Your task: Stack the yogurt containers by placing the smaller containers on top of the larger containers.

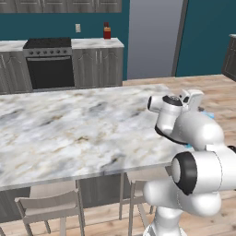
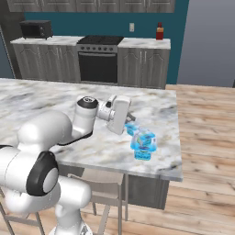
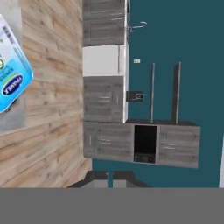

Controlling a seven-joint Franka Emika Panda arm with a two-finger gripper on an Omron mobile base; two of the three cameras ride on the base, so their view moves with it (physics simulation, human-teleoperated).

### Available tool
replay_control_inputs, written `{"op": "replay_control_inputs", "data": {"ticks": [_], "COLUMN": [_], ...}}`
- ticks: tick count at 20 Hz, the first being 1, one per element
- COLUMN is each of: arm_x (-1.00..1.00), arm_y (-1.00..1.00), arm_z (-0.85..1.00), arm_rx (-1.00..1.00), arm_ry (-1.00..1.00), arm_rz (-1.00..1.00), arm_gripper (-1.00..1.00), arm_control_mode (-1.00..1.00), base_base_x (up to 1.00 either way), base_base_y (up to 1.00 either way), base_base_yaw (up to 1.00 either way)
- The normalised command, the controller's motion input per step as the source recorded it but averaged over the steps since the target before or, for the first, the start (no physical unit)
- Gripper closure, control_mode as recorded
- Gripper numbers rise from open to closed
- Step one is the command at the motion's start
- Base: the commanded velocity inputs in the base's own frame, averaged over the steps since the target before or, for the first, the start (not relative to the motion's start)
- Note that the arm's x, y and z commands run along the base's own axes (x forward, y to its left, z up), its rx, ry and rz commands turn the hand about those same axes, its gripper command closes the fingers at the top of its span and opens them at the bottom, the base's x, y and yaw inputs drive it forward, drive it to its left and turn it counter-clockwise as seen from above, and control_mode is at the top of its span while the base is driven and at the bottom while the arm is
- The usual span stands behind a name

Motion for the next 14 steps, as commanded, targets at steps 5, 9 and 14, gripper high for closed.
{"op": "replay_control_inputs", "data": {"ticks": [5, 9, 14], "arm_x": [0.14, 0.06, 0.05], "arm_y": [-0.03, -0.04, -0.09], "arm_z": [-0.14, -0.14, -0.08], "arm_rx": [0.0, 0.0, 0.0], "arm_ry": [0.01, 0.0, 0.0], "arm_rz": [0.0, 0.0, 0.0], "arm_gripper": [1.0, 1.0, 1.0], "arm_control_mode": [-1.0, -1.0, -1.0], "base_base_x": [0.0, 0.0, 0.0], "base_base_y": [0.0, 0.0, 0.0], "base_base_yaw": [0.0, 0.0, 0.0]}}
